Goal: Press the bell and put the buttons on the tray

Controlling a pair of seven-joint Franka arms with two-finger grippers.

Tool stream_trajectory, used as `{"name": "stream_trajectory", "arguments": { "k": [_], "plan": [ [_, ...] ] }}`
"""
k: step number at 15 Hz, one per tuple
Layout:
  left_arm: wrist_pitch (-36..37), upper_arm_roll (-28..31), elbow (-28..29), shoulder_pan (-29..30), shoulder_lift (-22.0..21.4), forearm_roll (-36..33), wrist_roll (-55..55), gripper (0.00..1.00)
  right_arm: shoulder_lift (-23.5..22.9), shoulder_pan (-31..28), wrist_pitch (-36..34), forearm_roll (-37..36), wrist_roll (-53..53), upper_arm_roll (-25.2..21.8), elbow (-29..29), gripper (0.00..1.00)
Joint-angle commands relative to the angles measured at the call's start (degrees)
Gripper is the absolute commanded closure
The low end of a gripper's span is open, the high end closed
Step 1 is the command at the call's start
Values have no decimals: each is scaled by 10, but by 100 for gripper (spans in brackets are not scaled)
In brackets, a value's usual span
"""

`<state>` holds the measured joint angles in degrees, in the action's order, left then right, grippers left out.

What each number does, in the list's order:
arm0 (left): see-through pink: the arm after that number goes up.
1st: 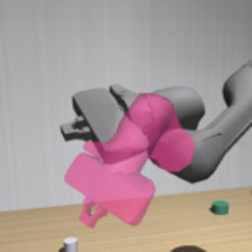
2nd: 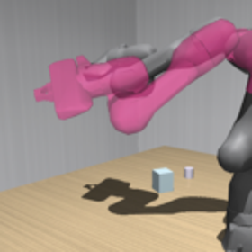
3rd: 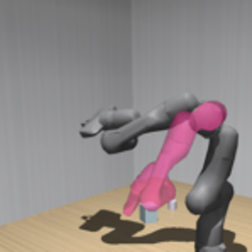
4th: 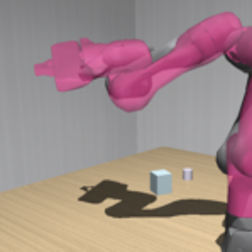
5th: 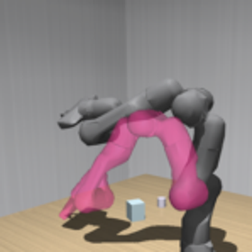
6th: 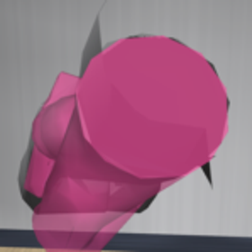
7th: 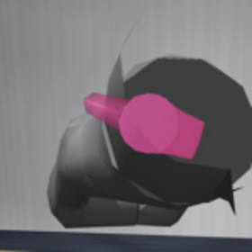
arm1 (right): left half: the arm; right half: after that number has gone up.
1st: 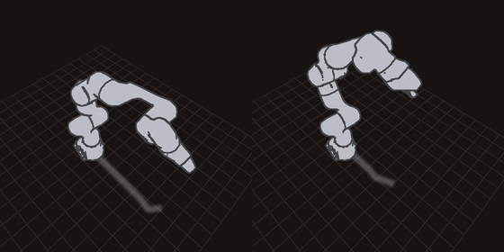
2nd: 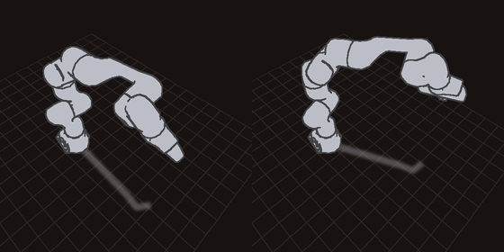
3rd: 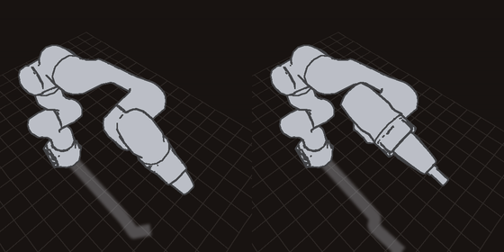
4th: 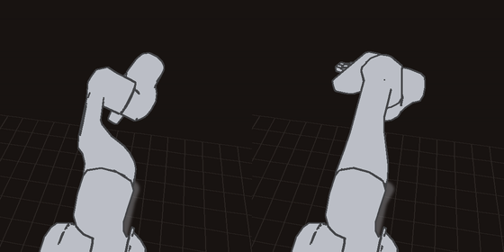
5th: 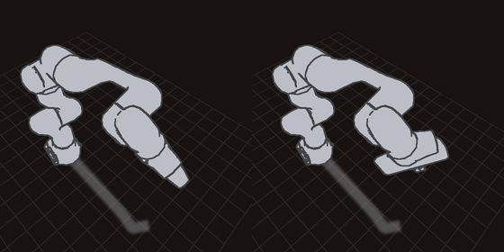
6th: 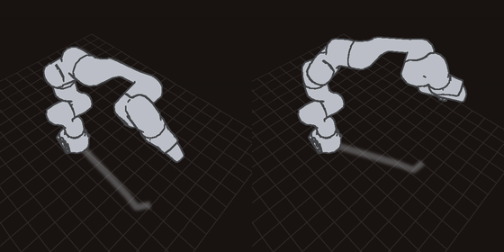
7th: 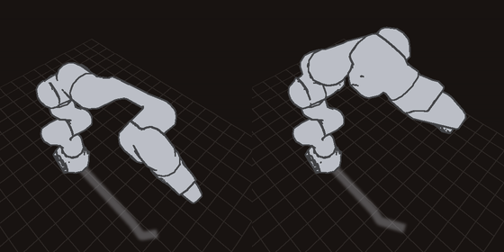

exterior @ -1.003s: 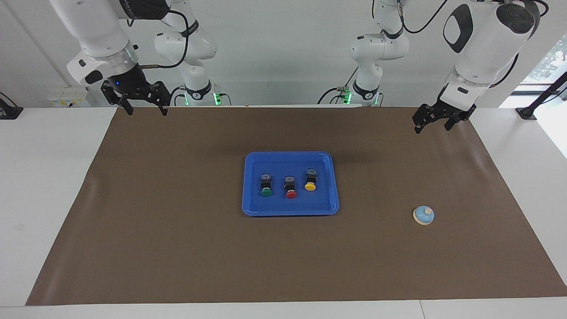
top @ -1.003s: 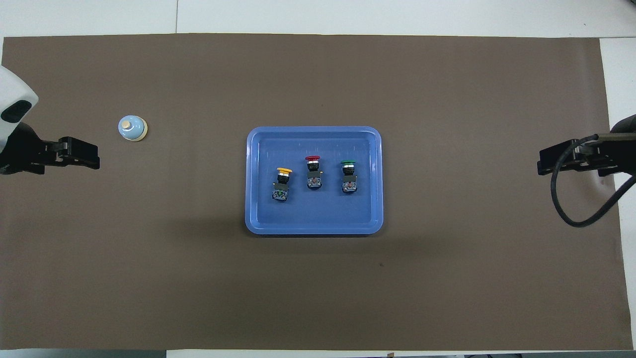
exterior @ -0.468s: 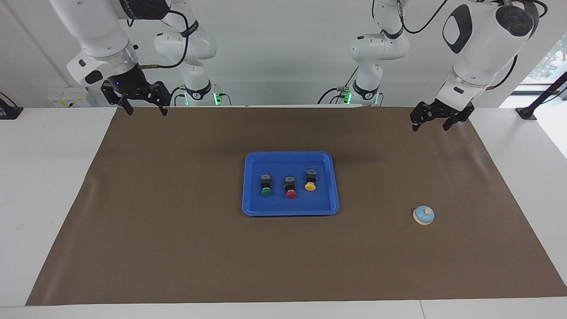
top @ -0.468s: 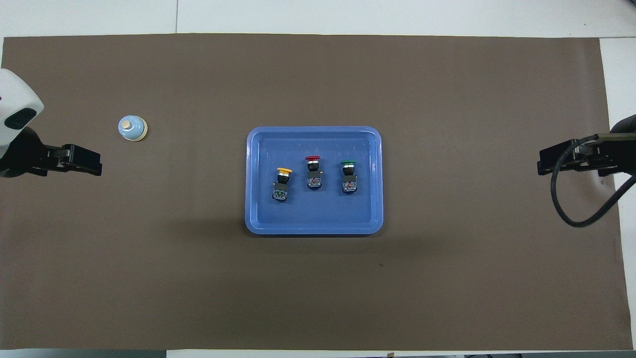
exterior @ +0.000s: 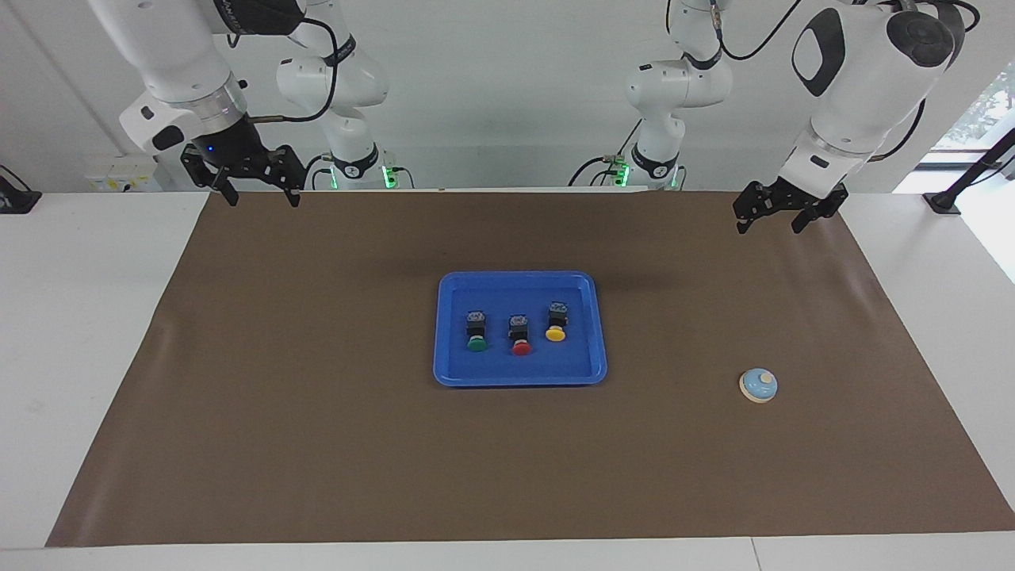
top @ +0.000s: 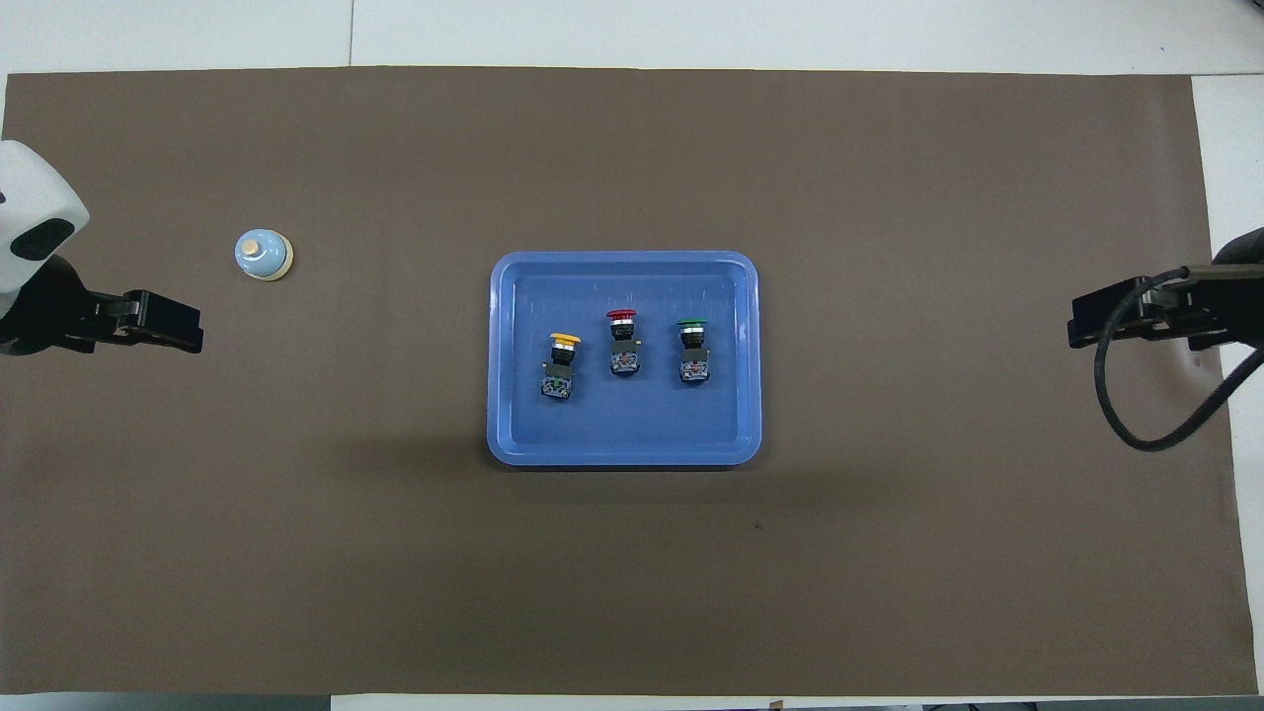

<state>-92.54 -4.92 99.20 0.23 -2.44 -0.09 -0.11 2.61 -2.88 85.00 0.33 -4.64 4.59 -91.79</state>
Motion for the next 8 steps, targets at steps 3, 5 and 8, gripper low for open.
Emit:
{"name": "stream_trajectory", "arguments": {
  "k": [3, 5, 8],
  "plan": [
    [-3, 10, 6, 3, -13, 7, 5, 0, 10, -12, 4, 11, 15, 6, -12, 0],
    [-3, 9, 6, -4, -13, 6, 6, 0, 10, -12, 4, 11, 15, 6, -12, 0],
    [-6, 9, 6, -4, -12, 5, 6, 0, 10, -12, 4, 11, 15, 6, -12, 0]
  ]
}}
